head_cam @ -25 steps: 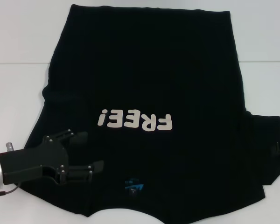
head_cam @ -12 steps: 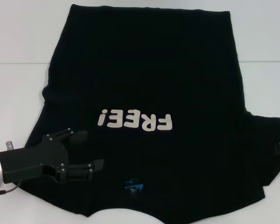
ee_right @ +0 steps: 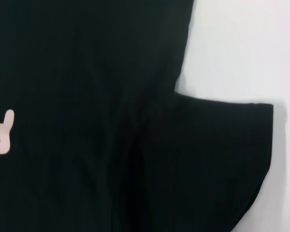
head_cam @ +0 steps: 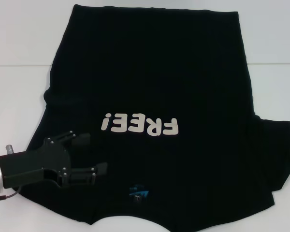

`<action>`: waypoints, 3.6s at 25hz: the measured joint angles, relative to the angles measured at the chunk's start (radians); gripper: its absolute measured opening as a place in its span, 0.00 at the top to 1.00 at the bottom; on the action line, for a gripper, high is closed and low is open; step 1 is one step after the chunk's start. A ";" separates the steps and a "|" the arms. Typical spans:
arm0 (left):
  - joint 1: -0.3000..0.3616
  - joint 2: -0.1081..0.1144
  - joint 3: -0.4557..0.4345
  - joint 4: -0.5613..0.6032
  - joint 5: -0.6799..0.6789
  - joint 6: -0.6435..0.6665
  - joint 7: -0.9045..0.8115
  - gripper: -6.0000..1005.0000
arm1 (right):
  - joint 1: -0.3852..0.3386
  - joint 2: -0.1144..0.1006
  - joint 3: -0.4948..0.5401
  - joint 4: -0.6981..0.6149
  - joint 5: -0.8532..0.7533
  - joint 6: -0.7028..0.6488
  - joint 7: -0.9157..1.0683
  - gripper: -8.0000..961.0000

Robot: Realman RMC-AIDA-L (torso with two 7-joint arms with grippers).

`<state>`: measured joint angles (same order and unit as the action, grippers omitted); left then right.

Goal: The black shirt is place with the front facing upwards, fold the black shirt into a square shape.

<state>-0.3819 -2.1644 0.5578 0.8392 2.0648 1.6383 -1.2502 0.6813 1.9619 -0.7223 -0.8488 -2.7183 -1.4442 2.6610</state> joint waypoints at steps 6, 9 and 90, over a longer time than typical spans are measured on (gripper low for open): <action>0.001 0.000 -0.002 -0.008 0.000 -0.011 -0.002 0.06 | 0.002 -0.004 0.022 -0.006 0.051 0.018 -0.028 0.97; 0.000 0.001 -0.003 -0.013 0.000 -0.013 -0.015 0.06 | 0.002 -0.011 0.025 -0.004 0.132 0.025 -0.060 0.97; -0.090 0.169 -0.317 -0.016 0.530 -0.085 -1.160 0.07 | -0.142 0.129 -0.184 0.342 0.814 0.025 -1.447 0.06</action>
<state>-0.4720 -1.9954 0.2403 0.8232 2.5949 1.5530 -2.4106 0.5391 2.0908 -0.9066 -0.5072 -1.9045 -1.4190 1.2142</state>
